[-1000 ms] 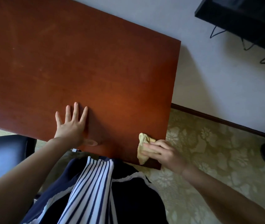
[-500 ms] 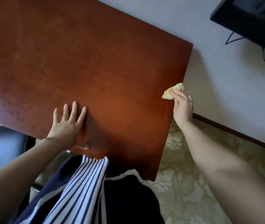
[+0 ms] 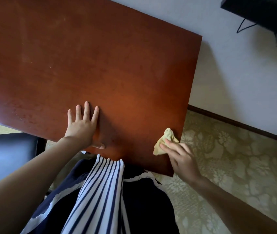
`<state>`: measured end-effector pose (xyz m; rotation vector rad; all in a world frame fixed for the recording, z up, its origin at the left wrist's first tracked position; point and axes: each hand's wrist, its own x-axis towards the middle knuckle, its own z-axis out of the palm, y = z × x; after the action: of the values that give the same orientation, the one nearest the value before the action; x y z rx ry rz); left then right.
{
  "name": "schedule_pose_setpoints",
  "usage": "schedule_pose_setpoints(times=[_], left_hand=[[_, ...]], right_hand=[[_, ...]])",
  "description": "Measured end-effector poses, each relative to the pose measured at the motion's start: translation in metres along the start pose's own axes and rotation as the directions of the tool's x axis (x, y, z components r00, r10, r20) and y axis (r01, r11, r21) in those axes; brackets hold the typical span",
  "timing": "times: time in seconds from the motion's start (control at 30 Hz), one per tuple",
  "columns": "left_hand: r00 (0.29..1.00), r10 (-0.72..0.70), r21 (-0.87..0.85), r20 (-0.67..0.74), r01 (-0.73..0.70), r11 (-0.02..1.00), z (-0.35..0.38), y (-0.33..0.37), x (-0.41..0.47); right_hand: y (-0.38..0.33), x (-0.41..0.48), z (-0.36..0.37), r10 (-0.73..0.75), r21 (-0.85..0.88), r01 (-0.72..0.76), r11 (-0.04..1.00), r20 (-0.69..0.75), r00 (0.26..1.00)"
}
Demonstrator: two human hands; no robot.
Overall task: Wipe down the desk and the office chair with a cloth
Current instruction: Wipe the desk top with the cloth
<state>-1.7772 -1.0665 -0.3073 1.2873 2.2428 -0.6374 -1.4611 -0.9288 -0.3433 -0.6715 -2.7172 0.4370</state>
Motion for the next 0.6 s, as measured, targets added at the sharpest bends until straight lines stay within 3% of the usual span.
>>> schedule_pose_setpoints(times=[0.07,0.13,0.27,0.43,0.6], left_hand=[[1.0,0.0,-0.008,-0.004,0.0,1.0,0.0,0.001,0.0],[1.0,0.001,-0.012,-0.005,-0.001,1.0,0.0,0.001,0.0],[1.0,0.004,0.0,-0.004,-0.004,1.0,0.0,0.001,-0.001],[1.0,-0.009,0.029,0.003,0.009,1.0,-0.003,0.002,-0.003],[0.999,-0.029,0.028,0.012,0.029,0.999,-0.005,0.003,-0.002]], right_hand=[[0.002,-0.015,-0.009,-0.182,0.033,0.179,0.983,0.145,0.973],[0.011,-0.012,-0.02,-0.381,0.073,0.375,0.924,0.241,0.893],[0.036,0.03,-0.029,-0.61,0.117,0.604,0.788,0.281,0.741],[0.063,0.099,-0.03,-0.672,0.12,0.676,0.727,0.327,0.665],[0.094,0.177,-0.022,-0.597,0.041,0.616,0.787,0.302,0.743]])
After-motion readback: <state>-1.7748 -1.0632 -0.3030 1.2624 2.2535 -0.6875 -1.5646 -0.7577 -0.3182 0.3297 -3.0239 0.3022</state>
